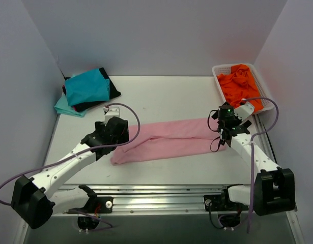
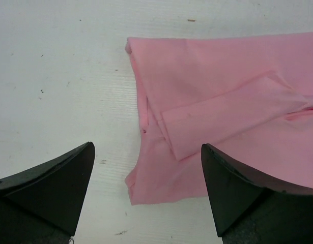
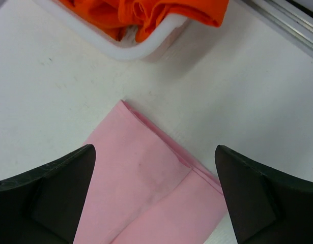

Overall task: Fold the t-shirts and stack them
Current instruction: Fold the other side of the tshirt into a rectangle

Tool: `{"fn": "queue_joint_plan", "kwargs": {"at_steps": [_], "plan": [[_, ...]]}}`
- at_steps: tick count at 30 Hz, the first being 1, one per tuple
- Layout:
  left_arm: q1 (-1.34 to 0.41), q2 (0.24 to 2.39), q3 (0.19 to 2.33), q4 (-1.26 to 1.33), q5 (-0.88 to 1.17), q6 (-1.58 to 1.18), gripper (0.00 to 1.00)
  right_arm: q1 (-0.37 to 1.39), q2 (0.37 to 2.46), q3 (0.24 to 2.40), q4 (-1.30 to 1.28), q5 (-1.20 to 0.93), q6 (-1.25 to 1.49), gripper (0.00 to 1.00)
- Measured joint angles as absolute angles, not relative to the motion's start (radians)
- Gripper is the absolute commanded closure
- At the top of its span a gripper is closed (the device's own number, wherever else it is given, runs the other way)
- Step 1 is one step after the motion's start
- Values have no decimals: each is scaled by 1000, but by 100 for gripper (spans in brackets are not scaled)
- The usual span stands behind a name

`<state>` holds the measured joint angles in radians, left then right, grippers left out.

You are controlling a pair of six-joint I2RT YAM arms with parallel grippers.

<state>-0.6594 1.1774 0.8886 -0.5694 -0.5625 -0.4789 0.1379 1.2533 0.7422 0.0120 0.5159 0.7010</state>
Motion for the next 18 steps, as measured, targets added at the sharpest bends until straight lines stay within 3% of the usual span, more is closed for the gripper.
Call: {"fn": "queue_joint_plan", "kwargs": {"at_steps": [8, 12, 16, 18], "plan": [[-662, 929, 772, -496, -591, -553, 6, 176, 1229, 778, 3, 535, 714, 0], [-661, 973, 728, -387, -540, -571, 6, 264, 1269, 802, 33, 516, 714, 2], [-640, 1155, 723, -276, -472, -600, 1, 362, 1374, 841, 107, 464, 712, 10], [-601, 1243, 727, -245, -434, -624, 13, 404, 1452, 879, 131, 446, 706, 25]]}}
